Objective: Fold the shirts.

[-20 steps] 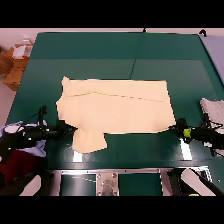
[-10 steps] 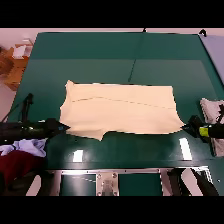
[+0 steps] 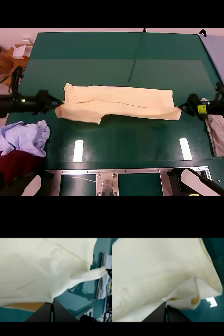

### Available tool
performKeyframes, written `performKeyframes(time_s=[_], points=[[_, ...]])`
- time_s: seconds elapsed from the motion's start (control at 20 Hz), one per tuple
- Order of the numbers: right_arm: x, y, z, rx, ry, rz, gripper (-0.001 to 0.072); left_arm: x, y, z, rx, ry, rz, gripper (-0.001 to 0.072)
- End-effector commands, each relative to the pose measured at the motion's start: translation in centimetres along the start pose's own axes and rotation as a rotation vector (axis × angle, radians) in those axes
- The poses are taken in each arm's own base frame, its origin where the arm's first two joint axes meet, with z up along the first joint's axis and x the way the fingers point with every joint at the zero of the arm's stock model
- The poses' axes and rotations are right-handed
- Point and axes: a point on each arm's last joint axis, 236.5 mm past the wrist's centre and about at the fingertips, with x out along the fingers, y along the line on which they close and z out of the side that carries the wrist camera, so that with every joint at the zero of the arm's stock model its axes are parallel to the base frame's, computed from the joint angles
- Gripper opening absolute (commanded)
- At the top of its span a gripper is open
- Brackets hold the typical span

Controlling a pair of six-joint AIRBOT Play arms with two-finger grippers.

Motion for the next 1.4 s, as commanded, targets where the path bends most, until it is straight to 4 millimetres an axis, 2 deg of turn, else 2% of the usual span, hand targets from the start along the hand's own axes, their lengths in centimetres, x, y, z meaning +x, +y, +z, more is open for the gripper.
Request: performKeyframes(time_s=[0.0,0.15,0.3,0.35,0.4,0.45,0.5,0.6,0.65,0.8,0.9,1.0,1.05,1.1,1.15,1.2,1.25,1.35], points=[[4.0,3.1,4.5,-0.034,0.018,0.031,0.0018,2.8,1.8,6.3,-0.014,-0.033,-0.032,0.0027],[8.3,5.2,7.8,-0.044,0.053,0.06,0.0018,6.1,4.7,10.1,-0.062,-0.019,-0.038,0.0028],[12.2,5.8,10.1,-0.037,0.087,0.058,0.0034,10.3,6.7,13.1,-0.02,-0.035,-0.01,0.0035],[13.2,5.7,10.6,-0.02,0.094,0.055,0.0168,11.7,6.9,14.1,-0.011,-0.054,0.0,0.0264],[13.9,5.5,11.2,-0.007,0.096,0.054,0.0318,13.1,6.8,14.9,-0.004,-0.071,0.006,0.0577],[14.0,5.4,11.8,-0.008,0.089,0.054,0.0375,13.8,6.3,15.9,0.005,-0.095,0.001,0.0612],[13.5,5.3,12.6,-0.007,0.074,0.058,0.0381,13.8,5.6,16.9,0.013,-0.12,-0.01,0.0612],[11.2,4.6,14.0,-0.043,0.072,0.07,0.0506,12.3,3.8,19.1,0.053,-0.166,-0.034,0.0612],[9.9,3.9,14.2,-0.069,0.092,0.068,0.0506,11.2,3.2,20.0,0.071,-0.175,-0.047,0.0612],[7.9,-0.8,13.1,-0.129,0.177,0.015,0.0506,8.2,1.8,20.8,0.053,-0.153,-0.091,0.0611],[8.4,-2.9,11.5,-0.15,0.23,0.022,0.0506,7.9,1.4,20.4,0.058,-0.131,-0.102,0.0592],[10.0,-4.4,9.3,-0.177,0.296,0.034,0.0506,8.4,1.0,19.5,0.071,-0.093,-0.108,0.0281],[10.7,-4.7,8.6,-0.181,0.322,0.048,0.0506,8.7,0.6,19.2,0.077,-0.084,-0.112,0.0203],[11.5,-4.1,8.0,-0.187,0.342,0.08,0.0506,9.1,0.2,18.9,0.083,-0.075,-0.117,0.0069],[12.2,-3.3,7.6,-0.2,0.353,0.116,0.0503,9.6,-0.4,18.3,0.092,-0.058,-0.122,0.0029],[12.8,-2.5,7.3,-0.221,0.361,0.143,0.0493,10.3,-1.1,17.7,0.104,-0.041,-0.129,0.0029],[13.2,-1.7,6.9,-0.24,0.367,0.156,0.0429,11.0,-1.9,16.9,0.119,-0.021,-0.136,0.0029],[13.5,-0.3,6.9,-0.288,0.365,0.164,0.0071,13.2,-3.7,15.4,0.166,0.005,-0.129,0.0029]])
